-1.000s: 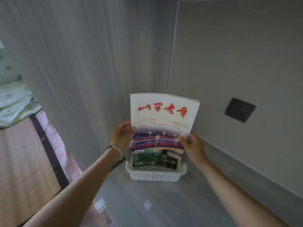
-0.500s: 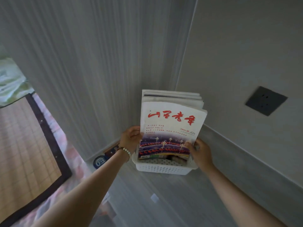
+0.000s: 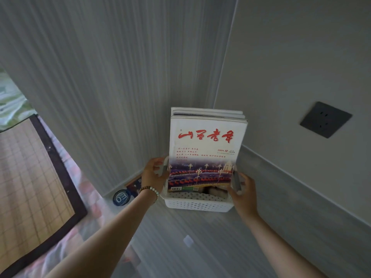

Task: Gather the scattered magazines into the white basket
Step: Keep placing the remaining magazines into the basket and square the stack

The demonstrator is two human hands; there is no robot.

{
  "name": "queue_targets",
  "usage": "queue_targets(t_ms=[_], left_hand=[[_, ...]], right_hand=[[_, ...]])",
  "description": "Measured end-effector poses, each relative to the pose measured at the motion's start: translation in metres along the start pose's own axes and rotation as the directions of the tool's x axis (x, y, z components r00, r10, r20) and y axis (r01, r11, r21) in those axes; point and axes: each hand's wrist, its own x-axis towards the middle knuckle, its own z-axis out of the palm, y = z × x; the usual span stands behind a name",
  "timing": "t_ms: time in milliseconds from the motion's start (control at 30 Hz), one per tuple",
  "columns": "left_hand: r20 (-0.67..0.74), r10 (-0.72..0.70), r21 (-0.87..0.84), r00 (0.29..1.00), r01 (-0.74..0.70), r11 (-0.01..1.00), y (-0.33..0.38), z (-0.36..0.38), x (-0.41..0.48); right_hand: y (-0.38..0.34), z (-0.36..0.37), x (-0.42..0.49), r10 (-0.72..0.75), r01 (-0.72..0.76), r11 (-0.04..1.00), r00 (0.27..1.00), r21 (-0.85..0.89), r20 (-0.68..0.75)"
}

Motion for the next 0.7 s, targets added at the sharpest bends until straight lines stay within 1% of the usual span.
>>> queue_targets(t_ms=[133,267,333,467,600,700], left_hand=[[0.015,-0.047,0.041,0.999,0.046,0.998,-0.013,0.001,-0.002],[0.011,-0.026,0.054,1.0,0.026,0.998,-0.015,0.002,-0.004],[-0.018,0.024,0.073,1.0,-0.022,0.997,-0.012,0.003,-0.006],[-0.055,0.177,0.098,0.983,-0.171,0.98,-0.002,0.007,-0.014],[-0.042,0.262,0.092,0.964,-0.257,0.962,0.011,0.014,-0.026],[0.021,0.301,0.056,0.953,-0.302,0.952,0.019,0.023,-0.041]], right_hand=[[0.003,0.002,-0.002,0.142,-0.143,0.983,0.99,0.113,0.019],[0.004,-0.001,-0.004,0.183,-0.183,0.973,0.983,0.143,0.013],[0.004,-0.003,-0.005,0.196,-0.195,0.969,0.98,0.15,0.009],[0.005,-0.008,-0.009,0.21,-0.211,0.965,0.978,0.158,0.023],[0.005,-0.017,-0.012,0.218,-0.219,0.959,0.976,0.178,0.024],[0.005,-0.026,-0.015,0.226,-0.224,0.955,0.974,0.196,0.013]])
